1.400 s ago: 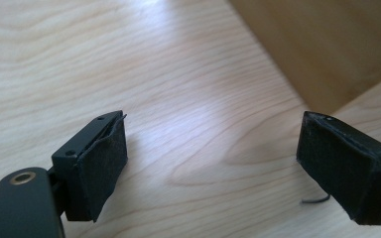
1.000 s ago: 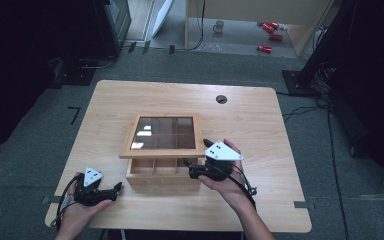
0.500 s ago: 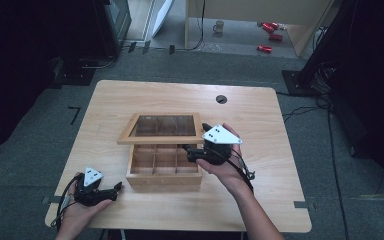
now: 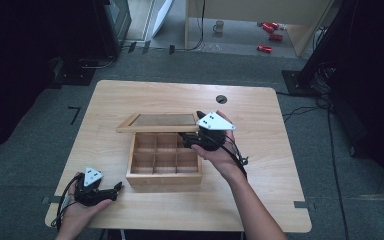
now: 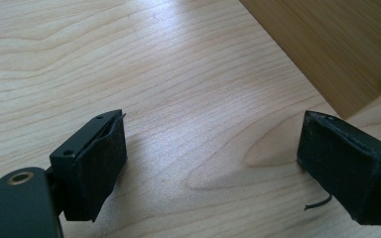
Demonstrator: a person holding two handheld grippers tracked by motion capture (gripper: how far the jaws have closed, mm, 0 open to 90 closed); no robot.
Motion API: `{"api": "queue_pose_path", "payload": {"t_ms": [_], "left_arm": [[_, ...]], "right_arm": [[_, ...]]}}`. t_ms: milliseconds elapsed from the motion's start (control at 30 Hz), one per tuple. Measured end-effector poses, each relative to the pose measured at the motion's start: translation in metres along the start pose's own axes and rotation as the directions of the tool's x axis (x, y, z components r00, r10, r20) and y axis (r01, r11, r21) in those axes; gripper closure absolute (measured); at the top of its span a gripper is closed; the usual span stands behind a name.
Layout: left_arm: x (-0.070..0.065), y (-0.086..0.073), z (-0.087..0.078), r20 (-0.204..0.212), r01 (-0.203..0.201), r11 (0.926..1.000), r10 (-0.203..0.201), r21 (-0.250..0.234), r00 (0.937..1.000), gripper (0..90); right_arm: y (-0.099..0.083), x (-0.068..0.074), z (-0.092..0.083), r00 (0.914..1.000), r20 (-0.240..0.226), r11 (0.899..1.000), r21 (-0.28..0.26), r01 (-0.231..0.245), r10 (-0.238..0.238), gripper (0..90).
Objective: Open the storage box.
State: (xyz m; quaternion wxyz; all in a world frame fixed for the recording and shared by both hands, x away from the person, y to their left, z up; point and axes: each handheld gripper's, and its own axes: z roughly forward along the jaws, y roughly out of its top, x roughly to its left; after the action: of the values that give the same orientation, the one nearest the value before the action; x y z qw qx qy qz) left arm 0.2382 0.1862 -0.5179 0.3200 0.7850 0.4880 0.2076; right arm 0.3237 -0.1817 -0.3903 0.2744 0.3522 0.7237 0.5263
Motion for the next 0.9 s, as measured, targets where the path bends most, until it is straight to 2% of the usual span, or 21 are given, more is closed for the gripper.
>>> {"api": "queue_pose_path", "payload": {"t_ms": [433,800,900], "left_arm": [[0.000,0.000,0.000,0.002,-0.004,1.0000,0.004,0.001,1.0000,12.2],[0.000,0.000,0.000,0.003,0.000,1.0000,0.000,0.000,1.0000,12.3],[0.000,0.000,0.000,0.003,0.000,1.0000,0.000,0.000,1.0000,12.3]], "right_arm": [[0.016,-0.022,0.011,0.9996,-0.029,0.998,-0.067,0.005,-0.007,29.7],[0.021,-0.045,0.019,0.9974,-0.027,0.992,-0.101,-0.069,0.067,41.2],[0.022,-0.052,0.020,0.9956,-0.039,0.991,-0.104,-0.089,0.085,44.8]]}}
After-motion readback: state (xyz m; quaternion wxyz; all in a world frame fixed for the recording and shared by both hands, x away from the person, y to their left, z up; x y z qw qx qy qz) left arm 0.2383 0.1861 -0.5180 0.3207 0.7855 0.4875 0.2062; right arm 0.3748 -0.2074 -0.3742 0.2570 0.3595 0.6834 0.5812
